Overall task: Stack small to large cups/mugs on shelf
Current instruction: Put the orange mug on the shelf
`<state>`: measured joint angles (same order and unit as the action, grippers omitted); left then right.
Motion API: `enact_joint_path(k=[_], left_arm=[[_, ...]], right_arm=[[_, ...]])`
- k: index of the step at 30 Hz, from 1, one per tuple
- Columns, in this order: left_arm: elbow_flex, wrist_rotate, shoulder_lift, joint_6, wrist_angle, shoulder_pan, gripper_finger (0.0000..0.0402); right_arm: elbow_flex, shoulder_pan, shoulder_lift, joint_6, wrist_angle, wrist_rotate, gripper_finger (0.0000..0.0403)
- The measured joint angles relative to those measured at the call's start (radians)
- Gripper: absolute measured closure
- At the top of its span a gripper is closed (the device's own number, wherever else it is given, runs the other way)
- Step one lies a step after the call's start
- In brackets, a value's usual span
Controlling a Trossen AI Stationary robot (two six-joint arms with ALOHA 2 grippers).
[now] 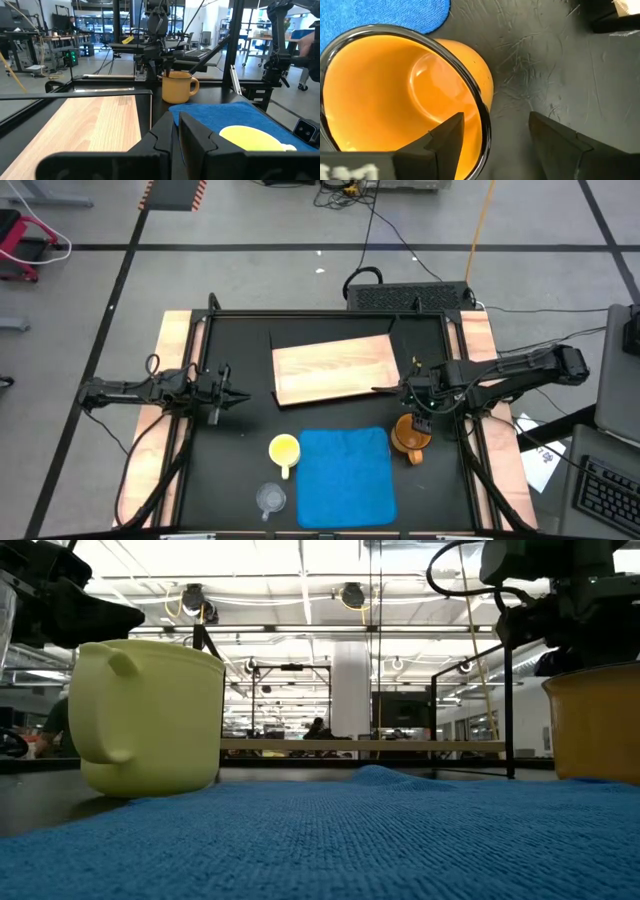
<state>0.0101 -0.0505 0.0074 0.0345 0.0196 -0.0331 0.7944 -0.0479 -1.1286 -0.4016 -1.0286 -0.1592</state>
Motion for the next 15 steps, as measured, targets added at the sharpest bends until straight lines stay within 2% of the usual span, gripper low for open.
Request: enact_joint_path(k=[7, 15], left_arm=[[0.000, 0.000, 0.000, 0.000, 0.001, 0.000, 0.0369], [0.000, 0.000, 0.000, 0.000, 0.001, 0.000, 0.0369]], right_arm=[[0.000, 0.000, -0.005, 0.047, 0.000, 0.001, 0.0264], [0.000, 0.000, -0.005, 0.080, 0.008, 0.000, 0.0376]])
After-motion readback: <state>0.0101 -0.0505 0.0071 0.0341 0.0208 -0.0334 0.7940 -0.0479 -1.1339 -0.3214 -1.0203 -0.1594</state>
